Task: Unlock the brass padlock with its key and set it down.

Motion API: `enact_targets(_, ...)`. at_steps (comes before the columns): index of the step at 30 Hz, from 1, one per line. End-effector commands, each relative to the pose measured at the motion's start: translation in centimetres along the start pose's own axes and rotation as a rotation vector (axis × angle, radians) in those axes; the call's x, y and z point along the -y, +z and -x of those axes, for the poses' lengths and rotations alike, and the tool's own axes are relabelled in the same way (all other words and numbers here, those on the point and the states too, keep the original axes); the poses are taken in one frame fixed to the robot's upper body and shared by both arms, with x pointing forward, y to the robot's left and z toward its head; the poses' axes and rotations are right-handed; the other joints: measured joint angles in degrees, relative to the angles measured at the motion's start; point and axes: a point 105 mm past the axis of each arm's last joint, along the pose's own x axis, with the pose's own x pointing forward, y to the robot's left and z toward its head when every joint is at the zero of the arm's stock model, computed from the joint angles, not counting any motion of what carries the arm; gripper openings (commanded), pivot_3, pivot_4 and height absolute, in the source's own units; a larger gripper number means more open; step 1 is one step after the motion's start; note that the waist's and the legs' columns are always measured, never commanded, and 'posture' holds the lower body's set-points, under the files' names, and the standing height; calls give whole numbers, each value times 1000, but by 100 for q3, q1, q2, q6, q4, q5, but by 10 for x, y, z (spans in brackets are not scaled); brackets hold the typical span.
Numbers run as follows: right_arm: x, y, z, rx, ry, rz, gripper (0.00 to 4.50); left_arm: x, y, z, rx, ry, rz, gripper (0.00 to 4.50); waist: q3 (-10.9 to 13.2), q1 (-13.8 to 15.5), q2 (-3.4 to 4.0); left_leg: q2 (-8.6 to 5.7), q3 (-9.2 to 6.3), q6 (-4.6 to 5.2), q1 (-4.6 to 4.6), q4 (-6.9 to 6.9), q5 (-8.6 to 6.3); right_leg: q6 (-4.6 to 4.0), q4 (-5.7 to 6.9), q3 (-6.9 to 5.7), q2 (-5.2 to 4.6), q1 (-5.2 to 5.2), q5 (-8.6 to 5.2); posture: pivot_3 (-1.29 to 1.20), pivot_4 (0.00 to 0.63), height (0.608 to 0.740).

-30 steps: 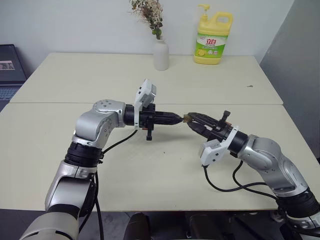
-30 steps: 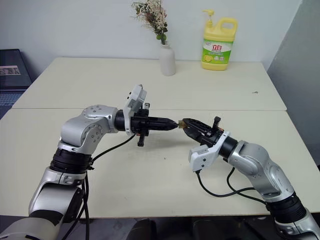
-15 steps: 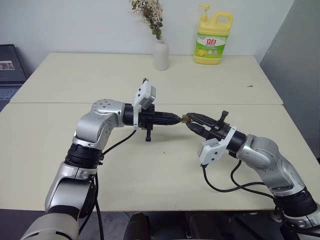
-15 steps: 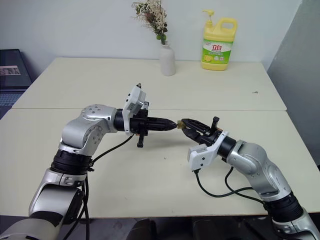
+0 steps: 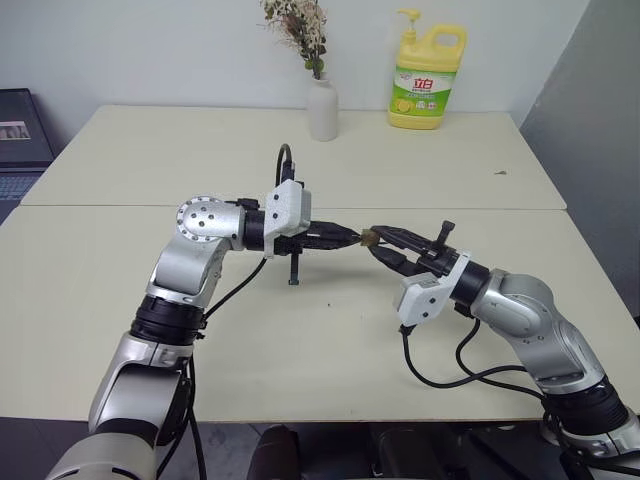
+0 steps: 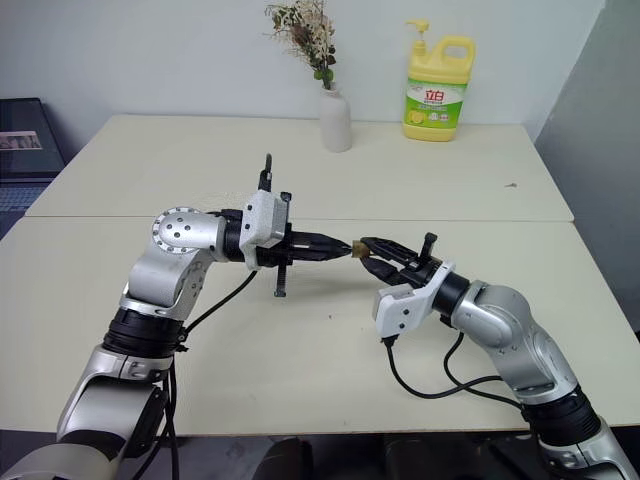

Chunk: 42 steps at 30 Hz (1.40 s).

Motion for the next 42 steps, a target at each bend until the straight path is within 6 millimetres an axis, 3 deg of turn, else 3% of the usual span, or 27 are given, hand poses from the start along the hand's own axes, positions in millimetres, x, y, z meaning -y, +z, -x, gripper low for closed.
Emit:
enact_targets(1, 13, 8, 0, 31, -49, 18, 939, 3, 9, -7, 38, -21, -74, 0, 0, 0, 0, 0, 0, 0, 0, 0, 0, 0, 0, 0, 0, 0, 0, 0, 150, 740)
enact_targets(8, 12, 7, -1, 29, -50, 11, 939, 2, 8, -7, 45, -12, -137, 0, 0, -1, 0, 0, 0, 0, 1, 0, 0, 0, 0, -1, 0, 1, 0, 0, 150, 740)
enact_targets(12, 12, 7, -1, 27, -51, 9, 939, 1, 5, -7, 43, -1, -114, 0, 0, -1, 0, 0, 0, 0, 1, 0, 0, 0, 0, -1, 0, 1, 0, 0, 150, 740)
enact_targets(15, 12, 7, -1, 25, -50, 9, 939, 1, 1, -4, 48, 0, 6, 0, 0, -1, 0, 0, -1, 0, 1, 0, 0, 0, 0, -2, 0, 2, 0, 0, 150, 740)
enact_targets(19, 12, 7, -1, 23, -48, 11, 939, -3, -3, -2, 36, 22, 109, 875, 0, -2, 0, 0, -2, 0, 1, 0, 0, 0, 0, -3, 0, 2, 0, 0, 150, 740)
enact_targets(26, 10, 6, 0, 20, -42, 8, 939, -8, 2, 1, 56, 58, 401, 3060, 0, -8, 0, -1, -10, 0, 0, 0, 0, 1, 0, -8, 0, 3, -1, 0, 150, 740)
enact_targets(31, 9, 7, -1, 25, -38, 7, 939, -7, 14, -2, 90, 61, 522, 3091, 0, -8, 0, -1, -17, 0, 0, 1, 0, 1, 0, -12, 0, 5, -1, 0, 150, 740)
enact_targets(42, 9, 9, -2, 34, -36, 14, 939, -3, 13, -12, 58, 64, 519, 3091, 0, -3, 0, -1, -21, -1, 1, 1, 1, 0, 0, -13, 0, 7, 0, 0, 150, 740)
